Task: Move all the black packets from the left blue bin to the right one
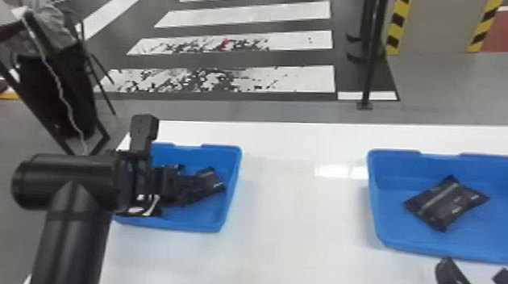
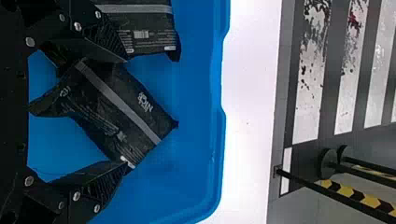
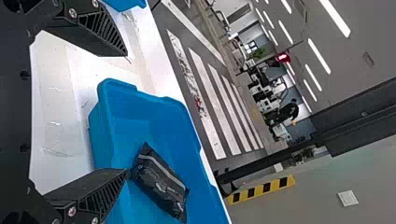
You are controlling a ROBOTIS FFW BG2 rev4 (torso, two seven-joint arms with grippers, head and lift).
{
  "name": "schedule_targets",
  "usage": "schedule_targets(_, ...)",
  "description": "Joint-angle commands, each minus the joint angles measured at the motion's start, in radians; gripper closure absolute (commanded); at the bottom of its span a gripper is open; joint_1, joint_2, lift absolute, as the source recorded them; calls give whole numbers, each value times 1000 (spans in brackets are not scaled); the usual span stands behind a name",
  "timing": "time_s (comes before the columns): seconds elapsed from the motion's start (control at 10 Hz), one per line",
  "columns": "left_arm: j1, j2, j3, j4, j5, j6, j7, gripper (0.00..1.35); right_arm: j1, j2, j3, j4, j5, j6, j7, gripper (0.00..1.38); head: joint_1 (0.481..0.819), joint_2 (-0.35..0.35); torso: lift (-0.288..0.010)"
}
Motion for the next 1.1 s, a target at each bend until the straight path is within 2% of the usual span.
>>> schedule_targets(0.0,-26,-2,-9,44,-34,33,-1,438,-1,-3,0,5,-14,0,1,144,695,216,-154)
schedule_targets(0.2,-50,-2,-13,98,-70,77,-1,794,-1,-6,0,10,-28,0,1,144,695,233,-154)
schedule_targets(0.4,-77,-2,-23,152,-109,77,-16,820,-4,-9,0,15,-42,0,2,145,695,245,-154)
schedule_targets(0.5,-67,-2,-25,152,-129,50,-27,1234,-4,-11,0,15,-45,0,2,144,695,248,-154)
schedule_targets(0.6,-55,-8,-3,145,-123,16,-36,1200,-1,-14,0,15,-53,0,4,145,695,254,-154)
schedule_targets(0.7,-28,-8,11,91,-113,-1,-45,1211,-1,-14,0,12,-51,0,5,144,695,258,-154)
schedule_targets(1.0,109,-19,80,-162,22,-33,-51,1211,-6,-15,2,-10,-55,0,13,144,695,247,-154)
